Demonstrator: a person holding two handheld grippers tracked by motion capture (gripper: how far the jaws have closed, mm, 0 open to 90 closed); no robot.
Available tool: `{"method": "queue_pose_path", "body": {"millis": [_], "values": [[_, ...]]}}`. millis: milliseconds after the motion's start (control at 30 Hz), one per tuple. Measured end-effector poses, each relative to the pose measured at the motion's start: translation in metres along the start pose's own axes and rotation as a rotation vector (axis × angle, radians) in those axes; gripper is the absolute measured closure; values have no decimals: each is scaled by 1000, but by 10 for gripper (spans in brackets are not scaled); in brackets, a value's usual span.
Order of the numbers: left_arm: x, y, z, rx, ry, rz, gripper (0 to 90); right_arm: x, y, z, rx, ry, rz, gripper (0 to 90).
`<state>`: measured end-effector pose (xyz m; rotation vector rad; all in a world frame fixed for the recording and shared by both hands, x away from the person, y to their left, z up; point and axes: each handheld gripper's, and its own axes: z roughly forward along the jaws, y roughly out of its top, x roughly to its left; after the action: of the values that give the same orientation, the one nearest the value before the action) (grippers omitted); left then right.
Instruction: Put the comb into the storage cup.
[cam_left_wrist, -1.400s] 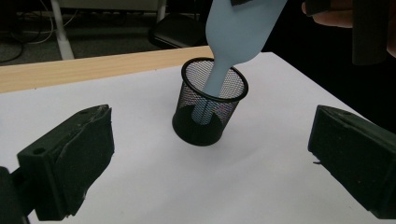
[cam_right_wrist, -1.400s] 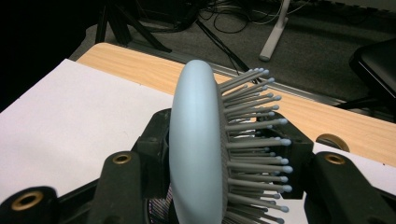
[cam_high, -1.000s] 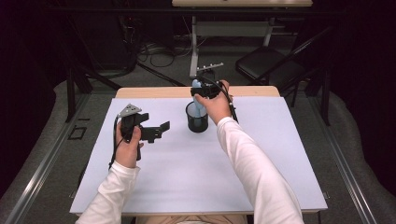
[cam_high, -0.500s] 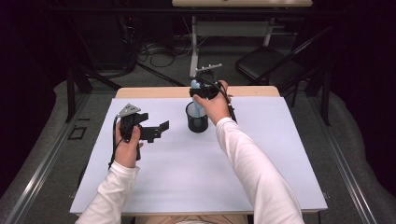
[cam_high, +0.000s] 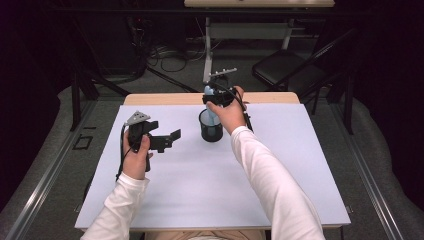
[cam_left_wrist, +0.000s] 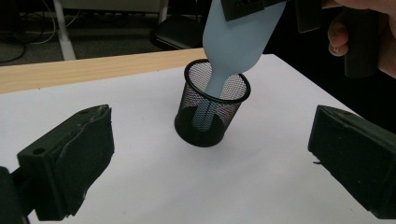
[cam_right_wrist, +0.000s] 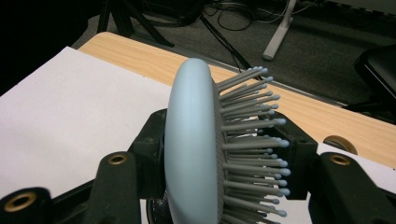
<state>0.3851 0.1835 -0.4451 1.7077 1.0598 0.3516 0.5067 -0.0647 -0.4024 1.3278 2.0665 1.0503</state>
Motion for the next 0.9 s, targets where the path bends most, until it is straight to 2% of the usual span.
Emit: {"method": "queue_pose_path", "body": {"millis": [333, 600, 700, 900], "values": [[1, 0, 0, 0, 1, -3, 6, -1, 0, 1, 2, -4, -1, 430], [1, 0, 0, -2, -1, -4, 6, -1, 1, 1, 4, -12, 4, 358], [1, 0, 0, -2, -3, -7, 7, -1, 1, 1, 4, -15, 14, 306], [1, 0, 0, 0, -2, -7, 6, -2, 1, 2, 9, -18, 25, 148]]}}
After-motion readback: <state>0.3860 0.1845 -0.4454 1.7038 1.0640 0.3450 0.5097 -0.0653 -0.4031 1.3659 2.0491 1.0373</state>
